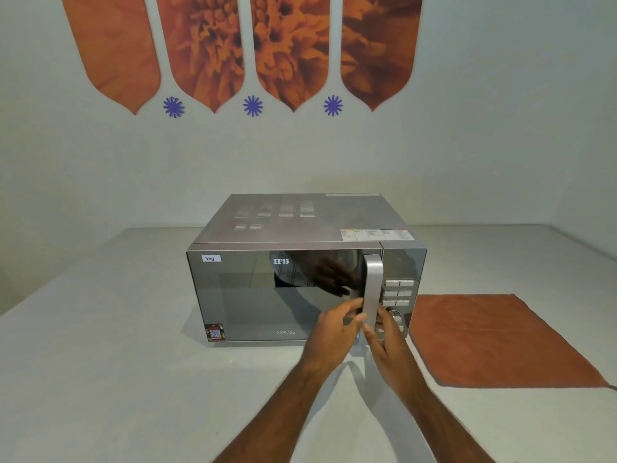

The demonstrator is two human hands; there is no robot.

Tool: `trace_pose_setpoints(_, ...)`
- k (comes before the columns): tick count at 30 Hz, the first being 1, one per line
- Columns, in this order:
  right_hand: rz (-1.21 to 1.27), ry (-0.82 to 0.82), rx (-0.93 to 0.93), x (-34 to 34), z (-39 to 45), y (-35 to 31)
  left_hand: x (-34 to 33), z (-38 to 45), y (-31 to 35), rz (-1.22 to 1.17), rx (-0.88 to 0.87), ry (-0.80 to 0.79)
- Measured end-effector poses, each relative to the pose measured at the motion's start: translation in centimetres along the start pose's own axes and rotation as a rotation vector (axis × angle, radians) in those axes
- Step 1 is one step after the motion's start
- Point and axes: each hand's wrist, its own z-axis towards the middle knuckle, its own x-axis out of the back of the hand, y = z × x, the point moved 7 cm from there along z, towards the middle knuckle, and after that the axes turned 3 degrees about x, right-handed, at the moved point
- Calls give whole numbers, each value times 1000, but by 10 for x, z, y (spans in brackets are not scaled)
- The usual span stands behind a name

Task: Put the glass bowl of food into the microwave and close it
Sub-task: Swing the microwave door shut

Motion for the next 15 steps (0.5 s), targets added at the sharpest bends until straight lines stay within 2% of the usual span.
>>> trace_pose_setpoints(5,-219,-73,-18,-4,-24,8,7,-38,-69,329,98,-9)
trace_pose_setpoints(8,-389,-74,-56,-1,-43,25,16,-60,-102,438,63,-22)
trace_pose_setpoints(11,-535,-127,-20,3,-64,36,25,-76,-131,607,11,-37)
trace_pose_setpoints(15,-696,-204,29,7,-81,46,46,-91,-163,741,87,-76)
